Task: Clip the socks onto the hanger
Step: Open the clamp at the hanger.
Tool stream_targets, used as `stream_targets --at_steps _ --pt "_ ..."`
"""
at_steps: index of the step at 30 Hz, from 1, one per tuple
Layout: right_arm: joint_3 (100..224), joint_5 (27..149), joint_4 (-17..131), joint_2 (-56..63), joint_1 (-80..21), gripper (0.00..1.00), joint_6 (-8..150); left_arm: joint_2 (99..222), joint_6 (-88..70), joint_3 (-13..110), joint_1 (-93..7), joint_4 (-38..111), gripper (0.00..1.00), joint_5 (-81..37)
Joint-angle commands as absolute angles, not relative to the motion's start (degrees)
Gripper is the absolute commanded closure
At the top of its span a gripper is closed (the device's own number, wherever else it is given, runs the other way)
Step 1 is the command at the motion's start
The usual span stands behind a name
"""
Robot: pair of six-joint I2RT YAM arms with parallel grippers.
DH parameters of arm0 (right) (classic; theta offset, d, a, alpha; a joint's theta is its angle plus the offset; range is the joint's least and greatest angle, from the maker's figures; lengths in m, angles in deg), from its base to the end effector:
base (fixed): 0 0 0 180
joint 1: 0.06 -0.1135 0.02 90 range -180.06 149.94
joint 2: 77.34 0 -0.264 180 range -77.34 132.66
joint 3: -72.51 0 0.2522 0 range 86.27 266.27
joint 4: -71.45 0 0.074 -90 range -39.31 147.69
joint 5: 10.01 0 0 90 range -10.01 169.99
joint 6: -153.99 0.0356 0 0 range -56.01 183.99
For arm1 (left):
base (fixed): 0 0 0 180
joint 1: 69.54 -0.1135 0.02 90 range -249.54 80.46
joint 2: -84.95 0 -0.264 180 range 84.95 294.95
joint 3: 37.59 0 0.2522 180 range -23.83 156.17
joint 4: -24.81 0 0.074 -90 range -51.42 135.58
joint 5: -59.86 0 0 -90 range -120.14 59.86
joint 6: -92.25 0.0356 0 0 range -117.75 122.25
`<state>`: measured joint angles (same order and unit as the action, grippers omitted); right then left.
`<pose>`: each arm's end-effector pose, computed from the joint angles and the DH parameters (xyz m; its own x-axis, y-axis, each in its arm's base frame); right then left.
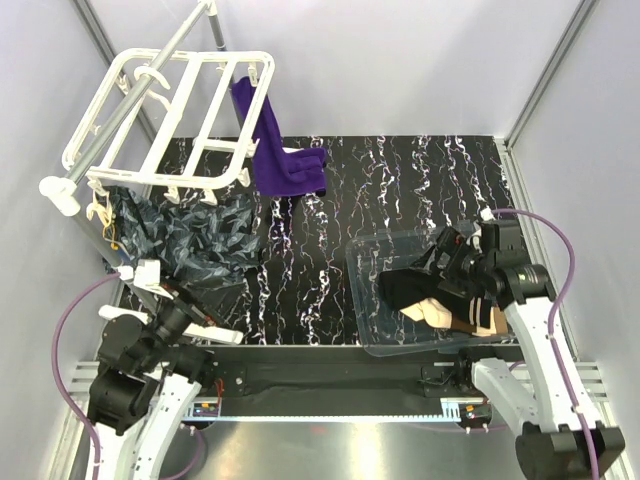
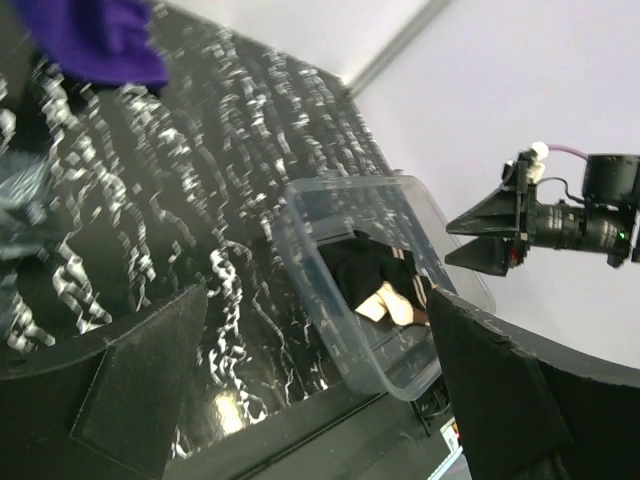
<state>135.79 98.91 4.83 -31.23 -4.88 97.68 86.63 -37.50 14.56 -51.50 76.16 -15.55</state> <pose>0.1464 0.0239 0.2964 -0.7906 0.4599 -0.4043 0.1791 0.8050 0.5656 0.0211 -0.0163 0.3141 -0.3560 -0.5349 -0.7663 0.4052 0.6505 -0.6423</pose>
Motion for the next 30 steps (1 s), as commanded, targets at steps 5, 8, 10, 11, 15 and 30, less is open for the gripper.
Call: stream_targets --at_steps 5,8,10,11,15,30 --pt "133.41 117.0 22.75 -25.74 -4.72 0.0 93.68 90.4 -37.66 21.77 -51.61 82.95 0.01 -21.7" --pt "127.85 122.95 46.56 -27.16 -4.8 0.0 102.99 94.26 -35.11 25.72 -51.7 85.23 0.01 -21.97" --pt "128.37 123.41 56.87 -25.67 -5.85 0.03 104.77 95.93 -33.97 27.84 -51.7 86.03 0.02 -22.14" --pt "129.85 122.1 60.2 -24.96 -8.29 0.04 104.25 97.33 -33.96 28.72 -51.61 86.99 0.07 -22.66" --pt "135.22 116.04 72.06 -19.87 -16.39 0.1 98.63 99.63 -34.75 34.51 -51.61 88.41 0.15 -26.36" --pt "147.34 114.34 121.64 14.4 -35.91 0.27 86.57 100.77 -36.07 36.64 -51.61 83.75 0.31 -22.58"
